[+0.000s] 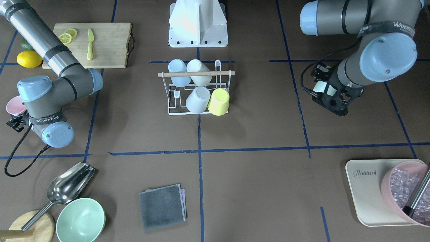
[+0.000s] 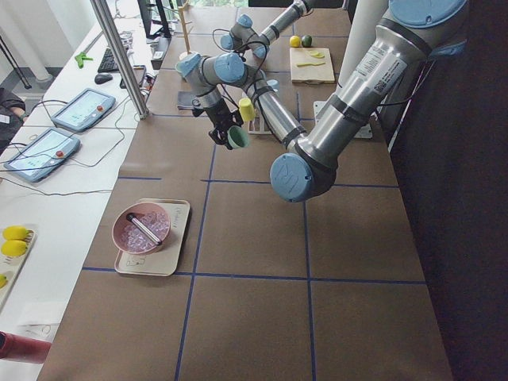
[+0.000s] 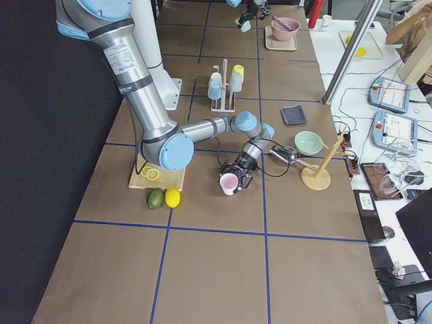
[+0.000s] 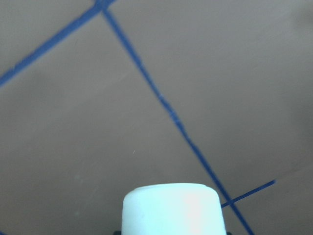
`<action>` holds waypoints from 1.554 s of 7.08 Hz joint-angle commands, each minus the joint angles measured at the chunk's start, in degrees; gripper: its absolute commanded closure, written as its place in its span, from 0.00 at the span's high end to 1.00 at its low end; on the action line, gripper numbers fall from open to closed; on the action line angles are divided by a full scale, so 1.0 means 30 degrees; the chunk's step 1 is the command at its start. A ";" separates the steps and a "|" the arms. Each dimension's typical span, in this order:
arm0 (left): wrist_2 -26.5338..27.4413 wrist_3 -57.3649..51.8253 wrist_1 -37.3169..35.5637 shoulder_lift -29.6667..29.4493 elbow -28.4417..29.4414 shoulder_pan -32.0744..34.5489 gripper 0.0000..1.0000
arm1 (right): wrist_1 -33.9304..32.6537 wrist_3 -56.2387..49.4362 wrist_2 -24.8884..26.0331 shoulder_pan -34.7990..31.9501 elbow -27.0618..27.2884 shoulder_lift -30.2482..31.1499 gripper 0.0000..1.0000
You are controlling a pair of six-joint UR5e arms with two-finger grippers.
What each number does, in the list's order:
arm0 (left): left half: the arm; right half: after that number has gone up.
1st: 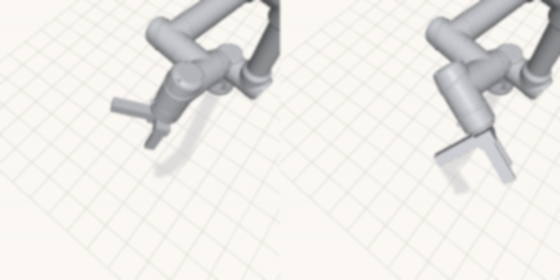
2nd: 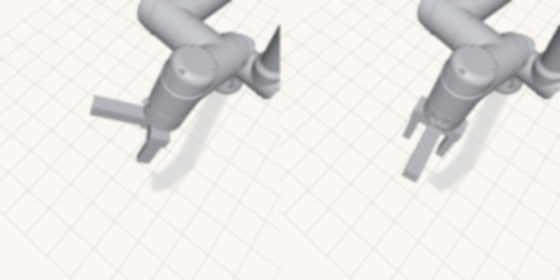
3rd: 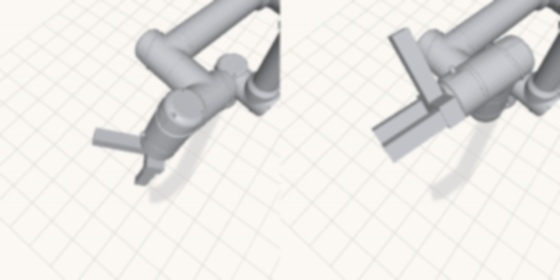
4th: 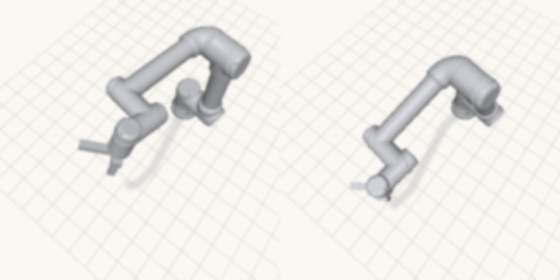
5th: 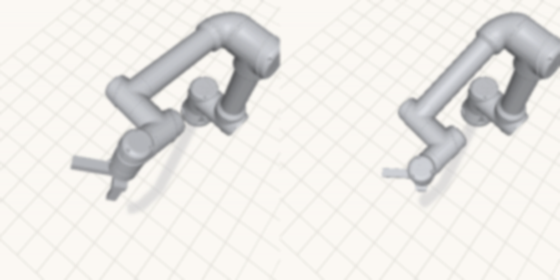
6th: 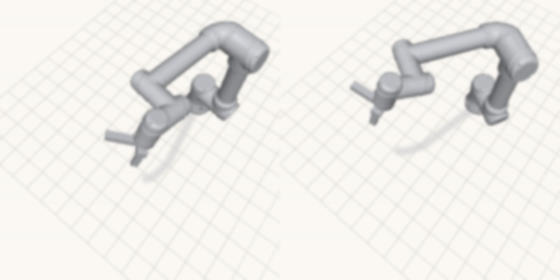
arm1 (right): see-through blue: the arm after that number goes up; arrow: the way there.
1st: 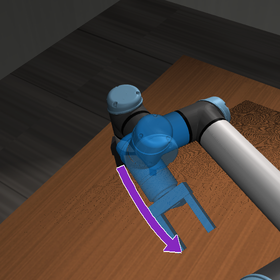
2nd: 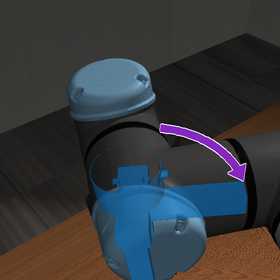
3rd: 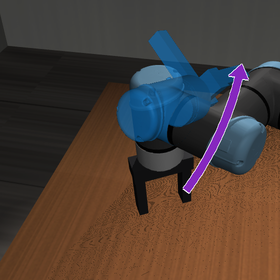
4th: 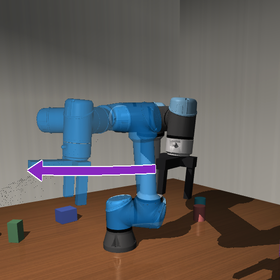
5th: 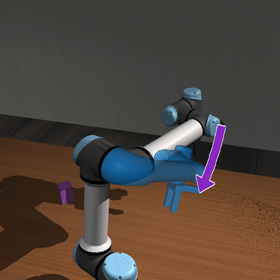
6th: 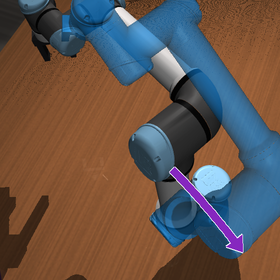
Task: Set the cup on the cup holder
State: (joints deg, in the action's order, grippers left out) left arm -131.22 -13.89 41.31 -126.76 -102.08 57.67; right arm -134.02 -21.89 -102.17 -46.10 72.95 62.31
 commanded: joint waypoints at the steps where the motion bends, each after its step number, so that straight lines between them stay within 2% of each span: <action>1: -0.0176 0.0116 0.3407 -0.0521 -0.0541 -0.0005 0.04 | -0.0178 -0.0204 0.0276 0.0045 0.0029 -0.0058 0.29; 2: -0.0148 0.0465 0.6909 -0.0202 -0.0310 -0.0034 0.04 | -0.0528 -0.0176 0.0394 0.0074 0.0058 -0.0174 0.07; 3: -0.0206 0.3079 0.8974 0.0178 -0.1004 -0.0034 0.03 | -0.0763 -0.0175 0.0569 -0.0216 0.0203 -0.0408 0.02; 4: -0.0294 0.5484 1.1344 0.0501 -0.1649 -0.0179 0.03 | -0.0766 -0.0233 0.0426 -0.1118 0.0785 -0.0468 0.01; 6: -0.0643 0.6414 1.4372 0.0475 -0.2065 -0.0210 0.03 | -0.0534 -0.0060 0.0278 -0.1390 0.3881 -0.0439 0.02; 7: -0.1110 0.6909 1.6299 0.0533 -0.2124 -0.0239 0.03 | 0.0687 -0.0058 -0.1086 -0.1391 0.5346 -0.0439 0.02; 10: -0.0999 0.6943 2.3850 0.1991 -0.2154 -0.0762 0.03 | 0.9492 0.0378 -0.8750 -0.3024 0.6762 0.0317 0.02; 11: -0.0708 0.6943 2.6401 0.2433 -0.2125 -0.1637 0.03 | 1.2041 0.2818 -1.0399 -0.3437 0.7347 0.0525 0.02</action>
State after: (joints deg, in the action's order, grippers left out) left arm -134.09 6.92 111.15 -121.26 -108.51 55.20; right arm -107.54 -19.36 -126.07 -54.54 92.97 62.87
